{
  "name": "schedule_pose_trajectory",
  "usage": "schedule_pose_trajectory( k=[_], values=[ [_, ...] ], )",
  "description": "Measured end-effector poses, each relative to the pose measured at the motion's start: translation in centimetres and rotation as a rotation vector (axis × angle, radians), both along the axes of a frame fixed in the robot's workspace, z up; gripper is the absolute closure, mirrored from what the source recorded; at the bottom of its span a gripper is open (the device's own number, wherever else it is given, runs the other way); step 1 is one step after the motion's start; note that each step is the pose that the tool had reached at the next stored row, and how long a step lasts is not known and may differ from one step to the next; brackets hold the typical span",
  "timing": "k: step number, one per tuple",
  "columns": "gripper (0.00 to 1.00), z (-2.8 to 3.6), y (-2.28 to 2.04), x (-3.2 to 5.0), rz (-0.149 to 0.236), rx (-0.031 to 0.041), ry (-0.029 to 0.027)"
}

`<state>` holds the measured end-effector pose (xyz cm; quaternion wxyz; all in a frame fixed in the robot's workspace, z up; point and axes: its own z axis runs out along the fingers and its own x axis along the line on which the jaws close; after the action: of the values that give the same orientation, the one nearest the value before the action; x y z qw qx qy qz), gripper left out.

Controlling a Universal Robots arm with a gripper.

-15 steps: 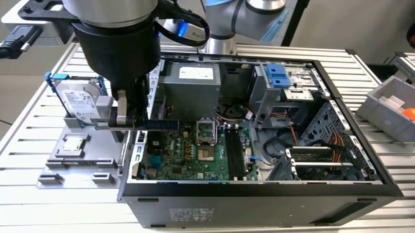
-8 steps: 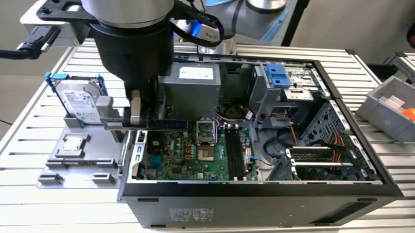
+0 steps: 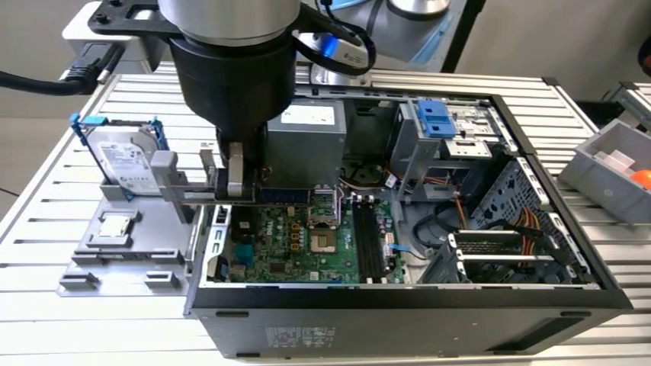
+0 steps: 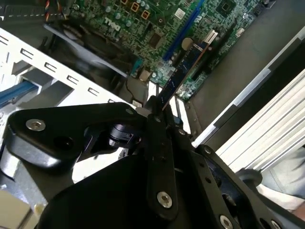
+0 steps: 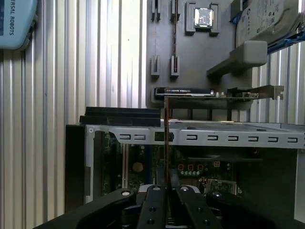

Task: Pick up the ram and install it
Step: 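Pick up the ram and move it above insertion slot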

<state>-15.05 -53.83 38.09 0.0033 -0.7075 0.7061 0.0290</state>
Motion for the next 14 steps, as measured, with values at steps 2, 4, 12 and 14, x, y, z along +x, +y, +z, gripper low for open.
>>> schedule_pose_trajectory(
  k=[2,4,12,14],
  values=[
    [1.0,0.0,0.0,0.37,0.0,0.0001,0.0004],
    [1.0,0.0,0.0,0.76,0.0,0.0,0.0009],
    [1.0,0.01,0.0,2.3,0.0,-0.0001,0.003],
    [1.0,0.0,0.0,2.69,0.0,0.0,0.0035]
  ],
)
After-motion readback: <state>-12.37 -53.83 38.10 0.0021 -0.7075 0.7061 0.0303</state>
